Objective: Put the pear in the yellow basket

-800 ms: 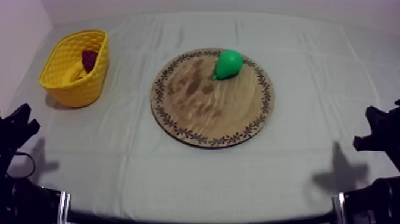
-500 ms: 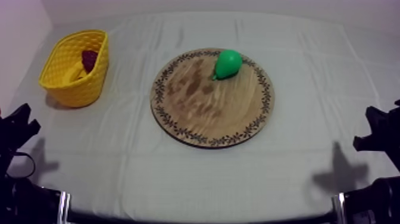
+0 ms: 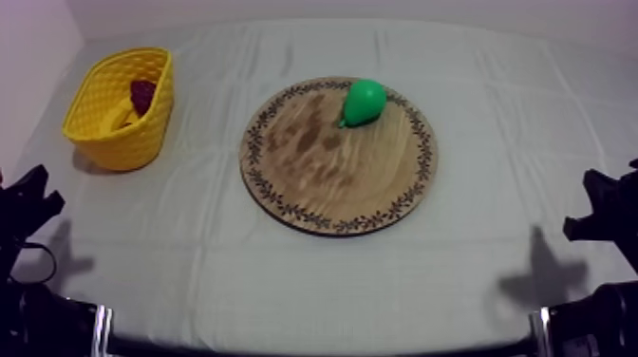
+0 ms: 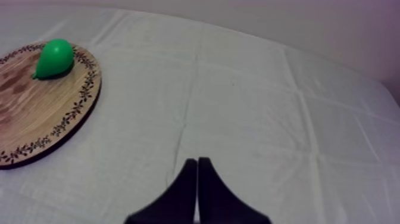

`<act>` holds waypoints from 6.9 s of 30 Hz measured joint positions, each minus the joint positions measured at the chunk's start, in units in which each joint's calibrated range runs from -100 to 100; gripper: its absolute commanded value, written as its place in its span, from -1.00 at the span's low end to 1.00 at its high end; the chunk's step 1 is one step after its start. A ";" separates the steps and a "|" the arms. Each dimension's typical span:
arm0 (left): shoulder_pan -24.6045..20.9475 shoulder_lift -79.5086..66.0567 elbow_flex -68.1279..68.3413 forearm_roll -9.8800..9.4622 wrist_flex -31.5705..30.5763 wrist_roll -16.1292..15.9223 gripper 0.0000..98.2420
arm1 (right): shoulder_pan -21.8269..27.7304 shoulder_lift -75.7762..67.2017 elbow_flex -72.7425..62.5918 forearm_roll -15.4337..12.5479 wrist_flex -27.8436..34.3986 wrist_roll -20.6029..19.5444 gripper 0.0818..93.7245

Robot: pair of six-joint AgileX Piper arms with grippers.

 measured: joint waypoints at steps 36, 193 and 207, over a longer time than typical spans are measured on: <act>11.77 55.88 -70.33 -7.99 20.02 -0.21 -1.00 | 0.00 0.00 0.00 0.00 0.00 0.00 -0.99; 28.84 113.77 -104.54 -2.68 33.48 -3.81 -0.02 | 0.00 0.00 0.00 0.00 0.02 0.02 -0.99; 16.24 92.92 -84.40 -3.33 30.23 -3.81 -0.20 | 0.00 0.00 0.00 0.00 0.09 0.02 -0.99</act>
